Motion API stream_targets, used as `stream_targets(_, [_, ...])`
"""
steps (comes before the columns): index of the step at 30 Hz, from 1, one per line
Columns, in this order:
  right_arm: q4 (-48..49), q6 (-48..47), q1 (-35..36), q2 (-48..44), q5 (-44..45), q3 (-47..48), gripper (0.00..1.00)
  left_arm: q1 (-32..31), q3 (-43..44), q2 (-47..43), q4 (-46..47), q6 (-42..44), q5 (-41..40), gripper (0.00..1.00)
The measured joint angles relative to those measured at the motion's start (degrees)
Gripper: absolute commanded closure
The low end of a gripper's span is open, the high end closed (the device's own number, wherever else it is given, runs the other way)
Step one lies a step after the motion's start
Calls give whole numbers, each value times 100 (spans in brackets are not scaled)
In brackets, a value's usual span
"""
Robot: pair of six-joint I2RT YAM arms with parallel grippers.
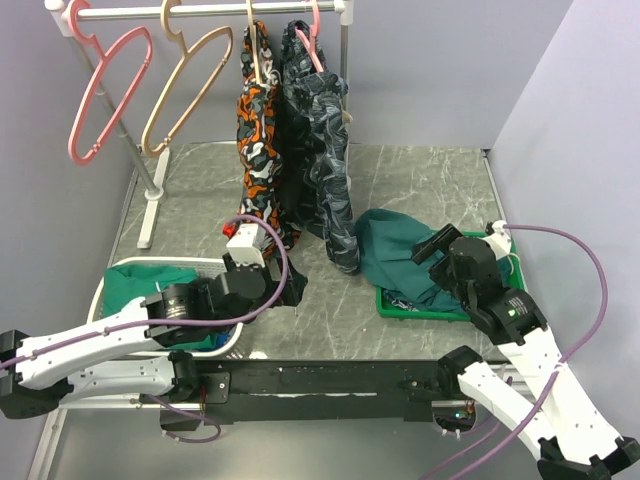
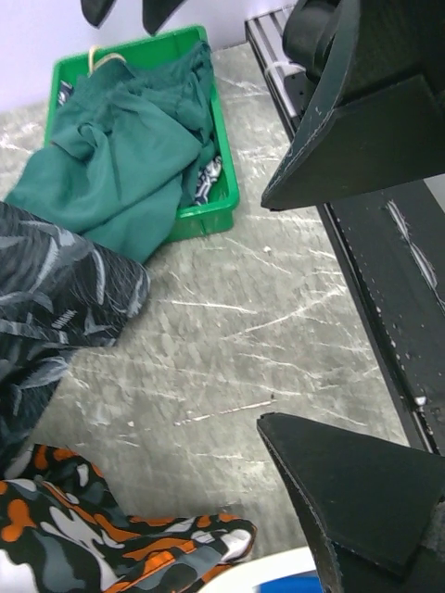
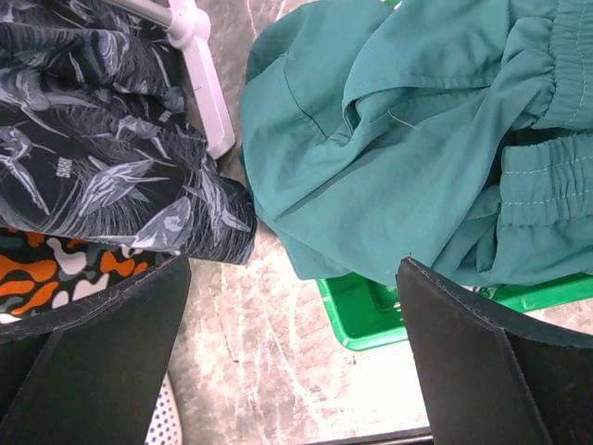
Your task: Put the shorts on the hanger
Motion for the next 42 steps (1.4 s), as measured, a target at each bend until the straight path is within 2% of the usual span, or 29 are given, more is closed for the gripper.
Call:
stream_targets(14, [-92, 138, -7, -258, 214, -446, 0, 0, -13, 184, -120, -33, 87, 4])
stream_targets(19, [-157, 214, -243, -249, 247, -496, 0, 0, -13, 184, -116, -31, 155, 4])
stream_targets(22, [-39, 162, -765, -188, 55, -612, 0, 0, -13, 184, -92, -9, 186, 4])
stream_targets(28, [498, -203, -2673, 433, -1045, -1377, 0, 0, -13, 125, -52, 17, 232, 3])
stream_targets(30, [632, -227, -2920, 721, -1235, -1556, 2, 0, -13, 50, -44, 22, 232, 4])
stream_targets(32, [802, -219, -3082, 1003, -1423, -1668, 9, 0, -15, -42, -31, 35, 232, 3])
stream_targets(33, [894, -219, -3121, 1091, -1475, -1692, 34, 0, -17, -98, -26, 42, 232, 4])
stream_targets(36, [1244, -269, -3303, 1440, -1670, -1705, 100, 0, -20, -264, -28, 68, 229, 4])
stream_targets(42, [1211, -348, -3427, 1657, -2000, -1368, 100, 0, -20, -463, -101, 61, 201, 3])
